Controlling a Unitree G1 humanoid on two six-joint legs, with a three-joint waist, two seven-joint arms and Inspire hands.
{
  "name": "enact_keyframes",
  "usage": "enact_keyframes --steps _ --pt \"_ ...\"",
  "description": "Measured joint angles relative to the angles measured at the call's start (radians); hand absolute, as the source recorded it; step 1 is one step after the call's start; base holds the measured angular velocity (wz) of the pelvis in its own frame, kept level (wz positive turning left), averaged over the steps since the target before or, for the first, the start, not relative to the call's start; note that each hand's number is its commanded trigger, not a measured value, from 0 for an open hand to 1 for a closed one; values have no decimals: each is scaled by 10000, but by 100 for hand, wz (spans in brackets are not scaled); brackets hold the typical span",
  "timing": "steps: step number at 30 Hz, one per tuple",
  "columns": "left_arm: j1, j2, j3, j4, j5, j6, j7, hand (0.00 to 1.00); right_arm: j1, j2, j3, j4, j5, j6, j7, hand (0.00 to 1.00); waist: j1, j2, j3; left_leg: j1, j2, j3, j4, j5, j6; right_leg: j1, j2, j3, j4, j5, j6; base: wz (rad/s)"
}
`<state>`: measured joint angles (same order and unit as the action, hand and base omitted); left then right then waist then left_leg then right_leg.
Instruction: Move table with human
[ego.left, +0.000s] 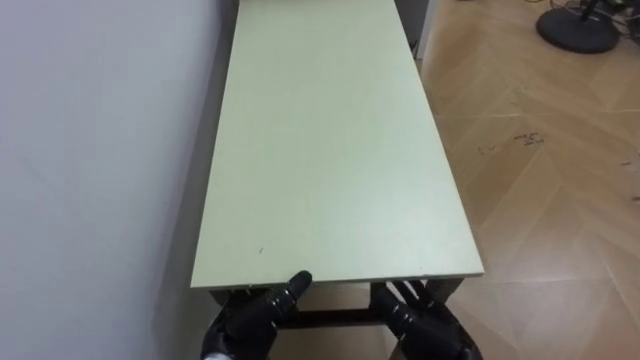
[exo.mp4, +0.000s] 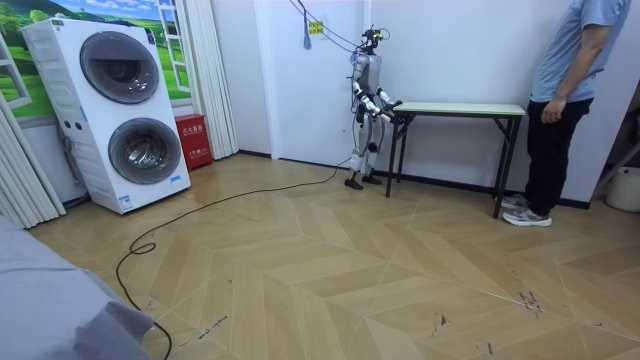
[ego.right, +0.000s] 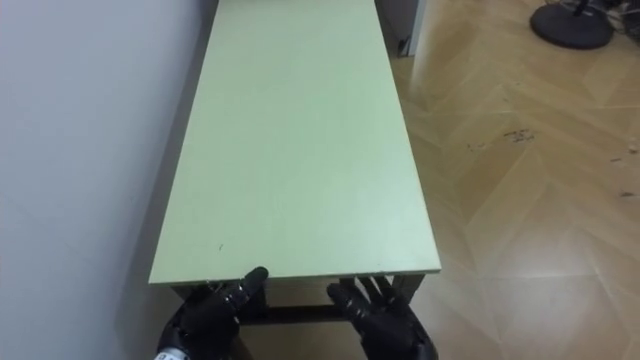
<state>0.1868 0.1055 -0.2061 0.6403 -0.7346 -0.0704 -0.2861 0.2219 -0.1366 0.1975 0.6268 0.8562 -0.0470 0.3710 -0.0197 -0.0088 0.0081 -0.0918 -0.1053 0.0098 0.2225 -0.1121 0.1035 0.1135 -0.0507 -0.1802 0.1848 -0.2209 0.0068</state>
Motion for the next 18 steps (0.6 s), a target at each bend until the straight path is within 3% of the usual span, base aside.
enact_keyframes --steps 3,7,15,18 --pt "363 115 83 705 310 51 186 0 -20 -32 -285 524 -411 47 -60 0 -5 -39 20 8 -1 0 0 1 1 -29 0 11 -17 2 -2 0" --pt "395 271 190 1850 397 25 432 0 -542 -131 -436 2244 -753 26 -208 0 13 -110 31 46 -10 -59 21 10 -1 34 3 3 -34 8 -13 5" --pt "227 220 577 2593 1548 -39 752 0 -598 -194 -707 3616 -1586 50 -1008 0 22 -52 35 -45 -35 -129 97 -21 -50 41 19 27 -141 14 -24 1" --pt "189 109 795 2938 2247 -43 845 0 -634 -182 -743 4176 -1821 46 -1189 0 19 -33 -4 -15 -41 -150 94 7 -4 78 23 7 -154 15 -25 1"
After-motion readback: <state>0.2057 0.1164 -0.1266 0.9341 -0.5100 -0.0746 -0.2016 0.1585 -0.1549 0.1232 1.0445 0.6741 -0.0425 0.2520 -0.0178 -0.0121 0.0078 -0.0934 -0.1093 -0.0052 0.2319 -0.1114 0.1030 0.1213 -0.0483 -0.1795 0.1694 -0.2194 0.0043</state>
